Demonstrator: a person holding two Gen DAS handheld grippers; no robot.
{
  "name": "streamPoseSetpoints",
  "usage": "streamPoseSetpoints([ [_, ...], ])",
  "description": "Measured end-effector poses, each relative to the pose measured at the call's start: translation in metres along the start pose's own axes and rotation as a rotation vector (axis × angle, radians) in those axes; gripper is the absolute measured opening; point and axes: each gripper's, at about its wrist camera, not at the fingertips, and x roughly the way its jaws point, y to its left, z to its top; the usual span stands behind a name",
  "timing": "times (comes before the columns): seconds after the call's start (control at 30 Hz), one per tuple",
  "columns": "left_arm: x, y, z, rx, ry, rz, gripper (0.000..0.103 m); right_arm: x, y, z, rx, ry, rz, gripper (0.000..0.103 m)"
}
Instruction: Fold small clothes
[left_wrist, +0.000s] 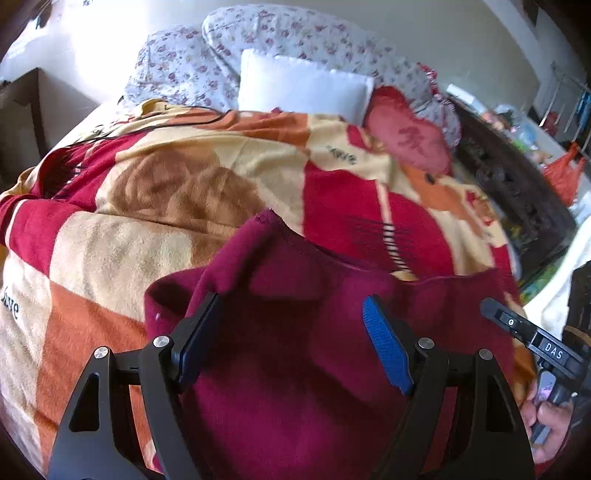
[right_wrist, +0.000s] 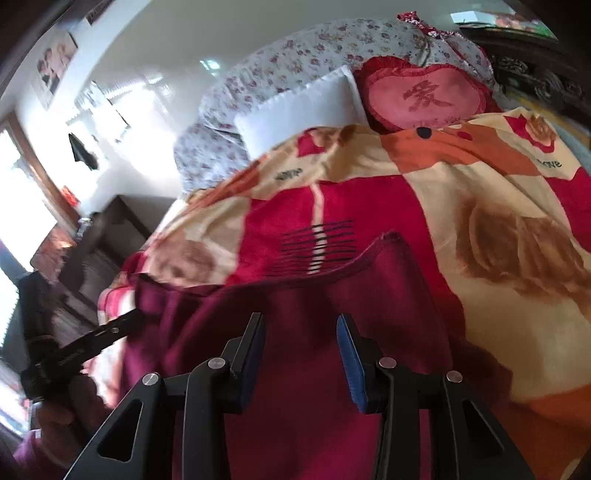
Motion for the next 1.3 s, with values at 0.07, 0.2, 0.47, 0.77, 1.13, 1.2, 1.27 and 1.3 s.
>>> streamPoseSetpoints([
  [0.07, 0.014, 0.004, 0.004, -0.012, 0.007, 0.023, 0.078, 0.012, -0.006, 0.002, -0.008, 0.006, -0.059, 0.038],
  [0.2, 0.027, 0.012, 0.010, -0.031, -0.003, 0.036, 0.078, 0.030, -0.019, 0.009, -0.003, -0.015, -0.112, 0.038],
  [0.47, 0.034, 0.012, 0.015, 0.008, -0.022, 0.070, 0.078, 0.038, -0.026, 0.017, 0.011, 0.010, -0.148, 0.038],
  [0.77, 0.014, 0.014, 0.005, 0.026, -0.025, 0.133, 0.078, -0.019, -0.003, -0.006, -0.050, 0.009, -0.093, 0.039],
  [1.13, 0.023, 0.014, 0.005, 0.034, -0.008, 0.168, 0.078, -0.021, -0.006, -0.015, -0.052, 0.012, -0.114, 0.039],
  [1.2, 0.029, 0.016, 0.006, 0.029, 0.007, 0.172, 0.078, -0.015, -0.006, -0.013, -0.067, 0.007, -0.159, 0.039],
  [1.27, 0.032, 0.017, 0.006, 0.031, 0.009, 0.177, 0.078, -0.007, -0.012, -0.011, -0.062, 0.000, -0.194, 0.039],
  [1.3, 0.033, 0.017, 0.007, 0.035, 0.007, 0.180, 0.078, -0.004, -0.017, -0.011, -0.048, -0.002, -0.213, 0.039],
])
